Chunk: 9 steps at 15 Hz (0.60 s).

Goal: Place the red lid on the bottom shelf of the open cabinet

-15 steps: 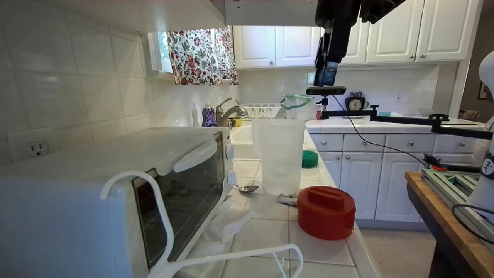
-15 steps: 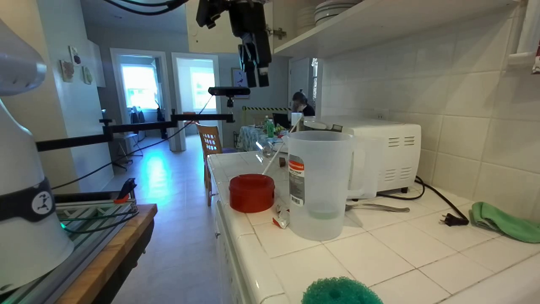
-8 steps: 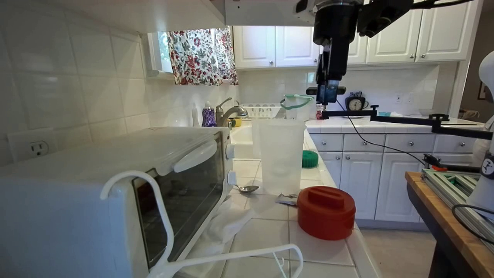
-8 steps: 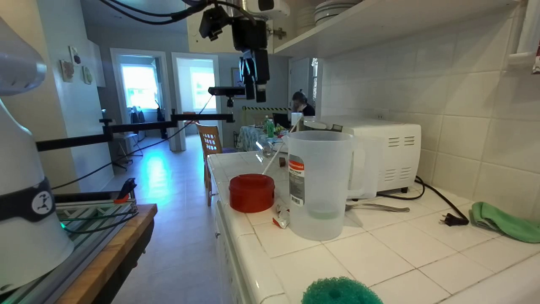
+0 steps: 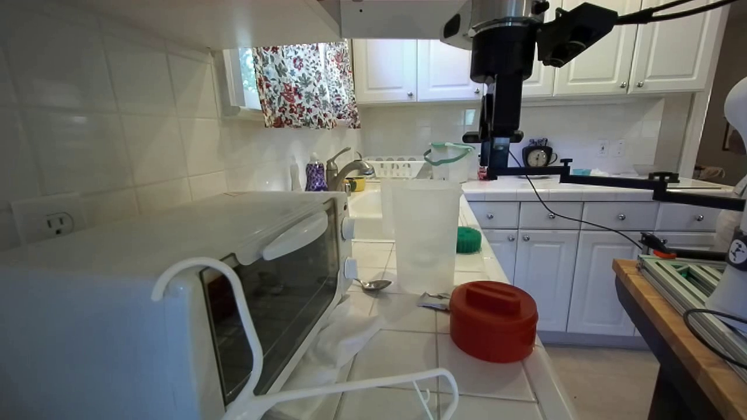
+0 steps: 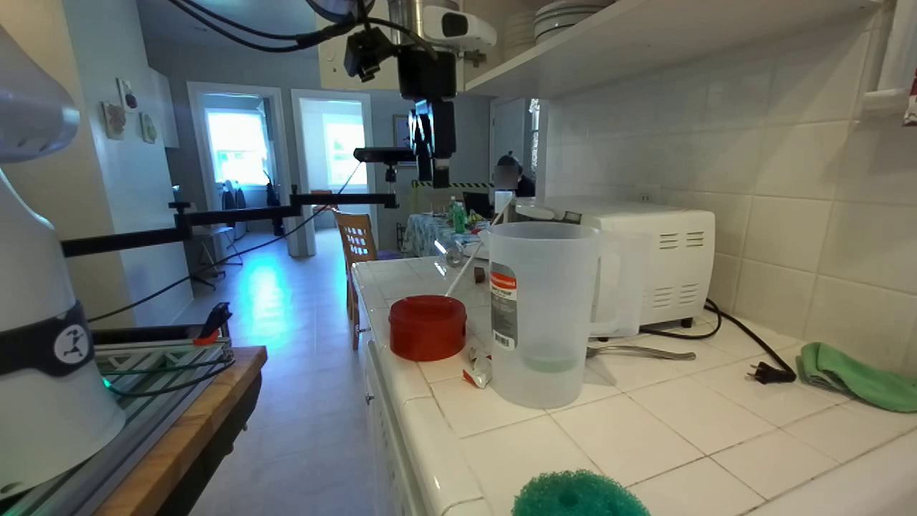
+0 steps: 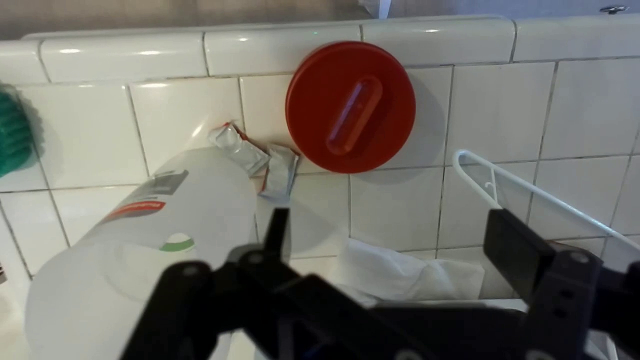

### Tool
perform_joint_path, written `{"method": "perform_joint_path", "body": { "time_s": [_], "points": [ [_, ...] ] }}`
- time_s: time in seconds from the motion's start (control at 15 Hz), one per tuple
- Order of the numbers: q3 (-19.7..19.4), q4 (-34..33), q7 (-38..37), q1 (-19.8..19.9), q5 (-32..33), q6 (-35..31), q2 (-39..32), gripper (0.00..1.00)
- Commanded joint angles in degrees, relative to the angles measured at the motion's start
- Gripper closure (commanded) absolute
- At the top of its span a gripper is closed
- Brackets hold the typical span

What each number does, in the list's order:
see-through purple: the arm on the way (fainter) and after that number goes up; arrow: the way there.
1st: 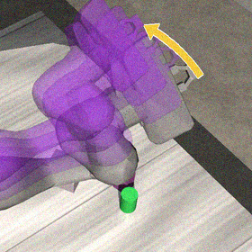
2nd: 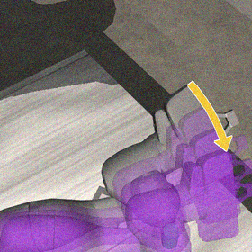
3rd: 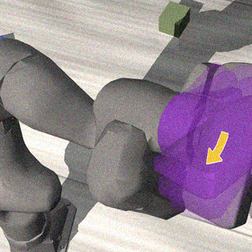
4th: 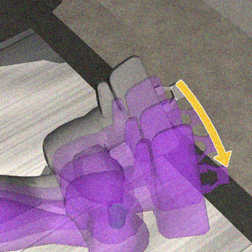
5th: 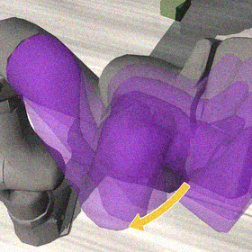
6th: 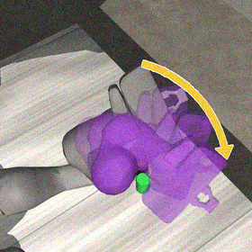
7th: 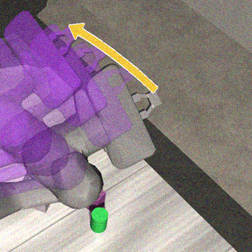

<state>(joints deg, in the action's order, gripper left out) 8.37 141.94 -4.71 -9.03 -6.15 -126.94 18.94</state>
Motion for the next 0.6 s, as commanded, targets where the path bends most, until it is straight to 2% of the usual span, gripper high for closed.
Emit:
{"method": "perform_joint_path", "body": {
  "time_s": [0.0, 0.2, 0.53],
  "points": [
    [-0.5, -0.2, -0.8, 0.9, -0.3, -0.3, -1.7, 0.00],
    [0.0, 0.8, -3.6, 1.9, 0.3, -2.4, -5.3, 0.00],
    [0.4, 1.4, -5.5, 1.0, -1.7, -6.9, -11.1, 0.00]
  ]
}}
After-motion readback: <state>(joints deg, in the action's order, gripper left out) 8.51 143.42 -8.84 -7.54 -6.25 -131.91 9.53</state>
